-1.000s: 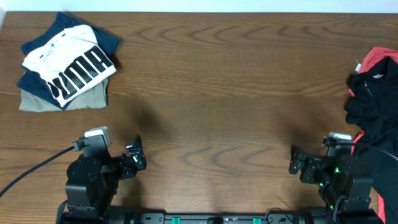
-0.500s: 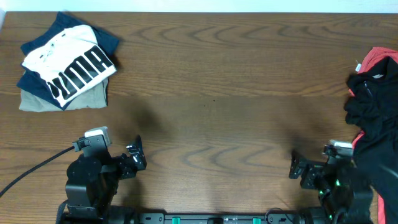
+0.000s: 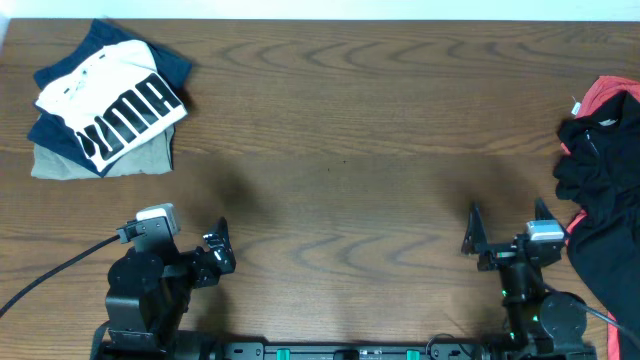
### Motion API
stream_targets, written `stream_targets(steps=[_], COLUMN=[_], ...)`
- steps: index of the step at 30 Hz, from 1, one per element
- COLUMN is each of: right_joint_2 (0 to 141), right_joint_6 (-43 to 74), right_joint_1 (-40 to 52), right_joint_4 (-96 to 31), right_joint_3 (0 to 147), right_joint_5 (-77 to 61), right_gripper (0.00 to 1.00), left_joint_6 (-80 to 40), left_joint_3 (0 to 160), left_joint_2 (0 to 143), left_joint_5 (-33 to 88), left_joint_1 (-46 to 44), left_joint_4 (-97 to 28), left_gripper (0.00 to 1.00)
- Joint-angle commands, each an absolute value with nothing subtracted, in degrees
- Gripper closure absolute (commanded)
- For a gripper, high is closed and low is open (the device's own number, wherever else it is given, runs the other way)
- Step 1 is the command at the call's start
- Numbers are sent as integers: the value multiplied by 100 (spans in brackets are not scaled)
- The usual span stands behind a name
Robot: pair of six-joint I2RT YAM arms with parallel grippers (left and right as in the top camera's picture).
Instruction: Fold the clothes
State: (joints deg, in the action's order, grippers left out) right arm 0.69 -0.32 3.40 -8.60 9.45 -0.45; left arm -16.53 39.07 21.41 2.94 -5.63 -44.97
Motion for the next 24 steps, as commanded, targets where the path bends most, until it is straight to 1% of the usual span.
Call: stream_targets(steps=[1,4,8,24], right_joint_2=[32,32,30,32], right_joint_6=[-493,-499,-626,-628], right_joint_1=[165,91,30,27], right_joint_4=[-368,161,-434,-410], right_joint_3=[478,10,32,32], right_joint_5=[-89,-95,-217,-217], right_gripper=[1,1,1,1], left_joint_6=[-1662,-1662,-1662,-1662], left_joint_3=[3896,3896,3896,3896], left_joint_2=[2123,2123,2123,2123], left_joint_5=[231,231,231,231], left_joint_1=[-554,-554,-554,-554], left_joint_4=[-4495,-4497,-4497,-4497], left_gripper=[2,2,2,2])
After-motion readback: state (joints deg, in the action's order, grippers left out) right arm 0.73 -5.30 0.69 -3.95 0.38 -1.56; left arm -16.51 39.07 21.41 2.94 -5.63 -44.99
